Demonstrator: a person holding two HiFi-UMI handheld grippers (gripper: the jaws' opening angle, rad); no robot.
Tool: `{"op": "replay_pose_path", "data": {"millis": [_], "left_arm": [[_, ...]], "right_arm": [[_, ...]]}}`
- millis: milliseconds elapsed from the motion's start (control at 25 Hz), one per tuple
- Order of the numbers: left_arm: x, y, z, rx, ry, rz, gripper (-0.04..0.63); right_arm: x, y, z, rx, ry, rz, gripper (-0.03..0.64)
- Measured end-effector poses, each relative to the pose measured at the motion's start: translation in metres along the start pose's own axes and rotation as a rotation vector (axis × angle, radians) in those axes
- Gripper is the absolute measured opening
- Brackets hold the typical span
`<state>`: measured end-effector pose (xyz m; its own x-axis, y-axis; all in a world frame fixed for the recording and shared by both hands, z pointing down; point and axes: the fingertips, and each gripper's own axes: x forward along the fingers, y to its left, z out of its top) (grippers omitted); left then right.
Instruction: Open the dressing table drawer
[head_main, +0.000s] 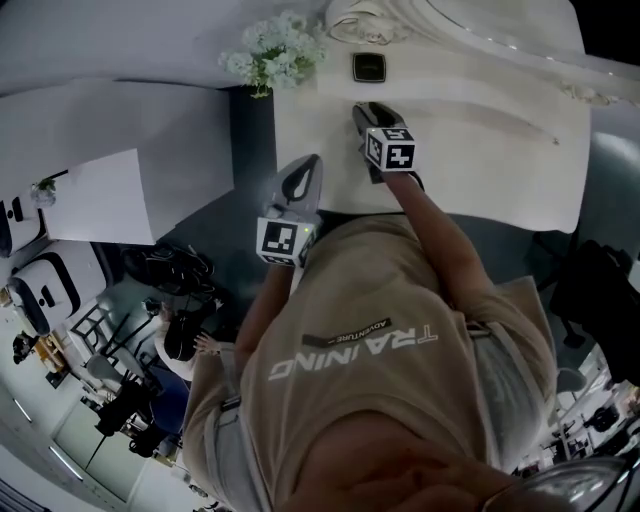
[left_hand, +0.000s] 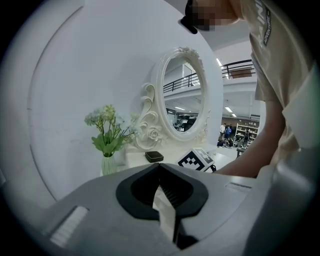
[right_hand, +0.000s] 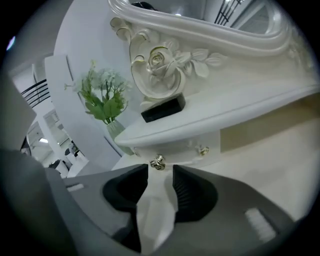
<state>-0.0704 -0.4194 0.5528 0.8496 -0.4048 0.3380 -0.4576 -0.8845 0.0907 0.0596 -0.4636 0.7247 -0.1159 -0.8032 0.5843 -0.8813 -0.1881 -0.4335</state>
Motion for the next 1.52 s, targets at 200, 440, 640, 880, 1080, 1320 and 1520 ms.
{"op": "replay_pose_path", "data": {"millis": [200, 440, 640, 880, 1080, 1320, 1520], "left_arm": [[0.005, 0.003, -0.005, -0.006, 0.020, 0.013, -0.002], [-0.006, 0.015, -0.004, -0.030, 0.018, 0.047, -0.002], [-0.019, 0.017, -0.009, -0.041, 0.018, 0.059, -0.002], [-0.040, 0.014, -0.008, -0.032, 0.014, 0.046, -0.002], [-0.062, 0.010, -0.004, -0.032, 0.002, 0.032, -0.002], [-0.078, 0.015, -0.016, -0.033, 0.012, 0.008, -0.002], [-0.097, 0.009, -0.016, -0.038, -0.001, 0.001, -0.002]], "right_arm": [[0.008, 0.006, 0.008, 0.034, -0.010, -0.044, 0.155], [0.006, 0.003, 0.008, 0.041, -0.038, -0.116, 0.101], [0.000, 0.004, -0.001, 0.038, -0.025, -0.114, 0.101], [-0.015, 0.013, -0.022, 0.035, -0.010, -0.116, 0.101], [-0.033, 0.021, -0.039, 0.015, 0.004, -0.132, 0.101], [-0.038, 0.029, -0.057, 0.021, 0.003, -0.152, 0.101], [-0.051, 0.035, -0.067, 0.013, -0.008, -0.162, 0.101]]}}
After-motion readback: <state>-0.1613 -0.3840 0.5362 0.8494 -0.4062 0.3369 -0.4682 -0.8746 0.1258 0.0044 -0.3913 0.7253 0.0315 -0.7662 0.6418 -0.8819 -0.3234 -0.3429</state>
